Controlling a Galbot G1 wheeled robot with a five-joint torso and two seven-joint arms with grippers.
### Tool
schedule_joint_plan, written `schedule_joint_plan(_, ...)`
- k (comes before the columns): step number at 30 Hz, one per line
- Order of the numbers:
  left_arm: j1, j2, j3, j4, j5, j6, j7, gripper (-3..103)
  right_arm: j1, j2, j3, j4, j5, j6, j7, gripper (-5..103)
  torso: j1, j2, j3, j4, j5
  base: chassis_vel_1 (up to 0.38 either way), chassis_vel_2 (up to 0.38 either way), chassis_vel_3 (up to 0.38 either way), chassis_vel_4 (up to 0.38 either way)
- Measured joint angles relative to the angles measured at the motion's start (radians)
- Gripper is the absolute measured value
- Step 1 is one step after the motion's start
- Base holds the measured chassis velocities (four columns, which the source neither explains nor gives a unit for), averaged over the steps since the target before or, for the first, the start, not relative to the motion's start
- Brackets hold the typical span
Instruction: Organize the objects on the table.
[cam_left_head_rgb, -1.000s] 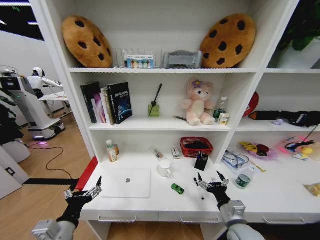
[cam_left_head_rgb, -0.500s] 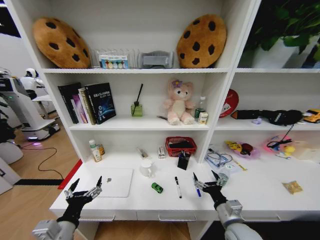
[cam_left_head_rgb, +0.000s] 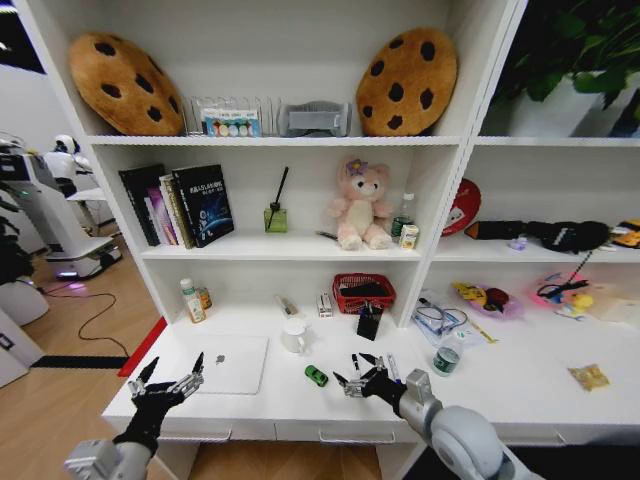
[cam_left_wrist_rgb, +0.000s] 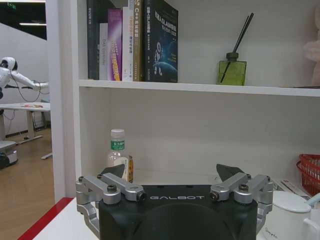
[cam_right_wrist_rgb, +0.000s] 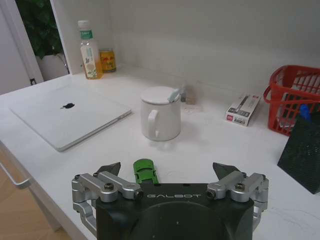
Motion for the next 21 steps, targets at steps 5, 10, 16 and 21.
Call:
schedule_joint_plan(5,0.0,0.0,0.0,0.0,0.0,0.0,0.0,100,0.085,0.008,-0.035,-0.083,-0.035,-0.068,-0.131,100,0.0,0.0,0.0,0.0002,0.0,0.0,0.0,0.0,0.0)
schedule_joint_plan(10,0.0,0.0,0.0,0.0,0.0,0.0,0.0,100,0.133,0.017,-0.052,-0.153,-0.123,-0.08,-0.227,100,0.0,0.0,0.0,0.0002,0.0,0.0,0.0,0.0,0.0)
schedule_joint_plan(16,0.0,0.0,0.0,0.0,0.0,0.0,0.0,100,0.187,0.018,-0.092,-0.223,-0.263,-0.012,-0.385,100,0.0,0.0,0.0,0.0,0.0,0.0,0.0,0.0,0.0)
schedule_joint_plan(21,0.0,0.0,0.0,0.0,0.0,0.0,0.0,100,0.24,0.021,-0.139,-0.263,-0.279,0.028,-0.411,100,0.0,0.0,0.0,0.0001,-0.0001,0.0,0.0,0.0,0.0)
